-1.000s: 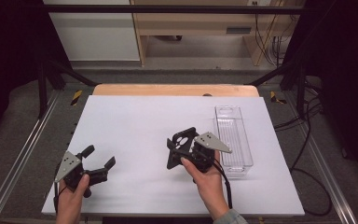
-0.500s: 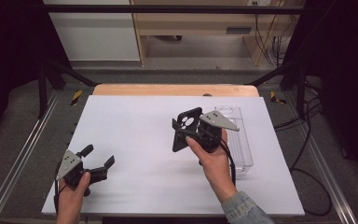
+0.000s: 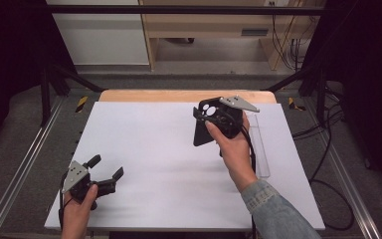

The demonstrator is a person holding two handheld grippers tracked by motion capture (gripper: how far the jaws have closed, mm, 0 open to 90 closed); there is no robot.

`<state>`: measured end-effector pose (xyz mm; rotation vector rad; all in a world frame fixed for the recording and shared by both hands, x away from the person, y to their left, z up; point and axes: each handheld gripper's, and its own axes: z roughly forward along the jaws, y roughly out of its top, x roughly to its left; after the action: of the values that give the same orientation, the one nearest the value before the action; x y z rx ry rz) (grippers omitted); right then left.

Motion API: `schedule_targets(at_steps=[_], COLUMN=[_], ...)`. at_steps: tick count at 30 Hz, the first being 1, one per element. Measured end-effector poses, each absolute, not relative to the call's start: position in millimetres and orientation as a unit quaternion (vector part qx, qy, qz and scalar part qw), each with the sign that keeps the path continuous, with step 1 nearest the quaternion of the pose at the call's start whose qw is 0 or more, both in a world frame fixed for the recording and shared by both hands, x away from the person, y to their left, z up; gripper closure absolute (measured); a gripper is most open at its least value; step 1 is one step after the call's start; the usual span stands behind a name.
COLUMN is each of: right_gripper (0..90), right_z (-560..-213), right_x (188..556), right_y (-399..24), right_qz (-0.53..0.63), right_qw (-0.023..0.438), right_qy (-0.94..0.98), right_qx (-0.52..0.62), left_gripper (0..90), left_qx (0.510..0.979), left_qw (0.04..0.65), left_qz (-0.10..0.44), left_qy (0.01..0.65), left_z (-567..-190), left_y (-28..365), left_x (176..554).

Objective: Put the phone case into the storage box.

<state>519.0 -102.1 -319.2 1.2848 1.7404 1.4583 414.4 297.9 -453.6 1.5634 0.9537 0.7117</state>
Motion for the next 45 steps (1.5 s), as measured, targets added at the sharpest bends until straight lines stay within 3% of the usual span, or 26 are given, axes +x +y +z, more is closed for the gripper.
schedule_targets(at_steps=[19, 30, 45], right_gripper=[13.8, 13.9, 13.7], right_z=[-307, -317, -346], right_x=[571, 600, 625], right_y=[-150, -176, -186], right_qz=[0.502, 0.465, 0.432], right_qw=[0.328, 0.382, 0.410], right_qy=[0.599, 0.578, 0.565], right_qx=[0.532, 0.551, 0.571], left_gripper=[3.7, 3.6, 3.1], left_qx=[0.668, 0.668, 0.665], left_qw=[0.559, 0.560, 0.568], left_qz=[0.295, 0.293, 0.289], left_qy=[0.393, 0.392, 0.390], left_z=[-454, -454, -454], left_y=[295, 294, 294], left_x=[415, 415, 416])
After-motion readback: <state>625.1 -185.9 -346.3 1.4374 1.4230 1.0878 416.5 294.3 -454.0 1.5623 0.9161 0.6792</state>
